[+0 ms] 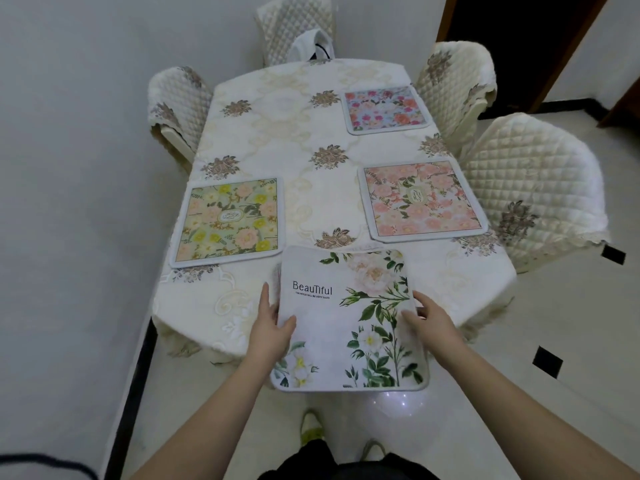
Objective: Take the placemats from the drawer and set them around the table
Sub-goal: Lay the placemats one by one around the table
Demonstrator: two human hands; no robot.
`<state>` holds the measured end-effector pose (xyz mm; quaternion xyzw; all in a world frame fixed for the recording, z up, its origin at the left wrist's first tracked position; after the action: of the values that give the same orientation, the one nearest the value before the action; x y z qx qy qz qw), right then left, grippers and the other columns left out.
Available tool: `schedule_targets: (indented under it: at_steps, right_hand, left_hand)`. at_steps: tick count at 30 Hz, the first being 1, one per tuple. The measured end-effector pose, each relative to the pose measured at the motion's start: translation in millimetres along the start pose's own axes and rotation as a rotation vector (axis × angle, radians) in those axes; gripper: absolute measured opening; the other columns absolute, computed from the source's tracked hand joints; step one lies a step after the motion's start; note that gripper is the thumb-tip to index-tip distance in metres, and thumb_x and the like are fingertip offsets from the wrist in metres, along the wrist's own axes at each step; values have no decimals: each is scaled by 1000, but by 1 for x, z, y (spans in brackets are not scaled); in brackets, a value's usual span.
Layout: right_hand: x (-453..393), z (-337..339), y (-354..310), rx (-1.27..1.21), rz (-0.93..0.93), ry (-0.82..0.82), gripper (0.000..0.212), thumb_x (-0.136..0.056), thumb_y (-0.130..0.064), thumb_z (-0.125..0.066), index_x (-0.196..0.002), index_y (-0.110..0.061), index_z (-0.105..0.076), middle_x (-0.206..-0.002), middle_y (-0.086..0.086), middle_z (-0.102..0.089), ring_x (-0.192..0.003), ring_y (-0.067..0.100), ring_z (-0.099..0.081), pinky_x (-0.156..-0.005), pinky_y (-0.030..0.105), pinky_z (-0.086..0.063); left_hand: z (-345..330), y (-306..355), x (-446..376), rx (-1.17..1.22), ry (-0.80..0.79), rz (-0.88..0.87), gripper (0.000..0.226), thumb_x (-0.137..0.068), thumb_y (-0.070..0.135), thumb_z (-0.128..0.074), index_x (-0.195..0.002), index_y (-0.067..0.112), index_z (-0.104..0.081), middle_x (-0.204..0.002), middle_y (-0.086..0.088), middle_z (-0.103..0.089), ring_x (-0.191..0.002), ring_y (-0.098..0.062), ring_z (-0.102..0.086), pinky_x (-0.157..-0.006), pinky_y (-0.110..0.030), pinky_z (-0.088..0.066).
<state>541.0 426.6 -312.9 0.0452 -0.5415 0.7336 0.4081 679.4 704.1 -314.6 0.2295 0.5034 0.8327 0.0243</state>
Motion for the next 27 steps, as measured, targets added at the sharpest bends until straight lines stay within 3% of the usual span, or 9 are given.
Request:
schedule_targets:
  at_steps: [3,6,11,13,17,21,24,27]
  right_hand:
    - [4,1,10,51,20,-64,59,-94,-27,-56,-147,-42,-31,-95,-4,-74,-89,19,-70,-85,48,-56]
    - [13,3,6,39,65,-71,60,-95,-20,-53,-148,-39,-31,-94,-2,-73,-87,19,-69,-83,44,-57]
    - [24,13,2,30,165,-89,61,-92,-27,-55,-145,-47,-32,-94,5,-72,-83,25,-70,-79,51,-58]
    - [35,19,-12,-18,193,-97,57,-94,-23,-56,-142,-47,-36,-96,3,-74,-81,25,-72,-76,50,-59]
    - [60,15,-39,-110,225,-191,53,-98,-13,-54,-142,-40,-40,-99,1,-75,-77,21,-75,-68,45,-61]
    - [82,-11,-68,-147,258,-235,55,-98,-12,-55,-145,-36,-40,-101,3,-73,-73,21,-75,-57,37,-60]
    - [95,-36,-88,-143,287,-290,54,-98,-10,-55,-141,-38,-42,-99,6,-73,-71,27,-74,-56,40,-60]
    - [110,-78,-107,-76,335,-329,53,-98,-10,-56,-143,-35,-44,-94,3,-73,-67,21,-73,-53,35,-59]
  left_hand:
    - [1,-3,8,-130,-6,7,77,-93,10,-60,-156,29,-20,-137,-2,-61,-117,-21,-62,-97,-34,-48]
    - [1,-1,19,-187,36,-10,73,-93,10,-59,-155,28,-25,-140,-4,-59,-122,-20,-58,-101,-33,-45]
    - [13,7,43,-94,133,-26,67,-95,11,-58,-154,26,-30,-122,-3,-68,-100,-13,-63,-72,-17,-44]
    - [25,6,53,-29,182,-35,63,-95,10,-60,-150,27,-36,-111,3,-70,-98,-11,-68,-68,-13,-46]
    - [53,-2,73,118,264,-53,57,-94,5,-61,-143,30,-45,-100,11,-72,-84,0,-72,-68,-19,-54]
    - [91,-14,101,243,304,-46,54,-95,5,-59,-140,34,-47,-107,5,-75,-96,-14,-73,-85,-46,-58]
    - [119,-21,121,296,378,-44,53,-96,2,-59,-140,29,-48,-109,8,-74,-99,-12,-72,-89,-44,-57]
    - [159,-38,148,345,433,-23,54,-95,9,-62,-141,32,-47,-105,8,-76,-94,-20,-74,-83,-52,-58]
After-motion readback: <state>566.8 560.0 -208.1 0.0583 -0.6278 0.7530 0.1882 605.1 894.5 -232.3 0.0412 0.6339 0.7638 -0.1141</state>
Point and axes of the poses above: each hand's wrist, its own x-axis away from the middle knuckle, its own z-axis out of the back of the hand, y = z × x, the point moved 2 cm from there along -x, towards the middle knuckle
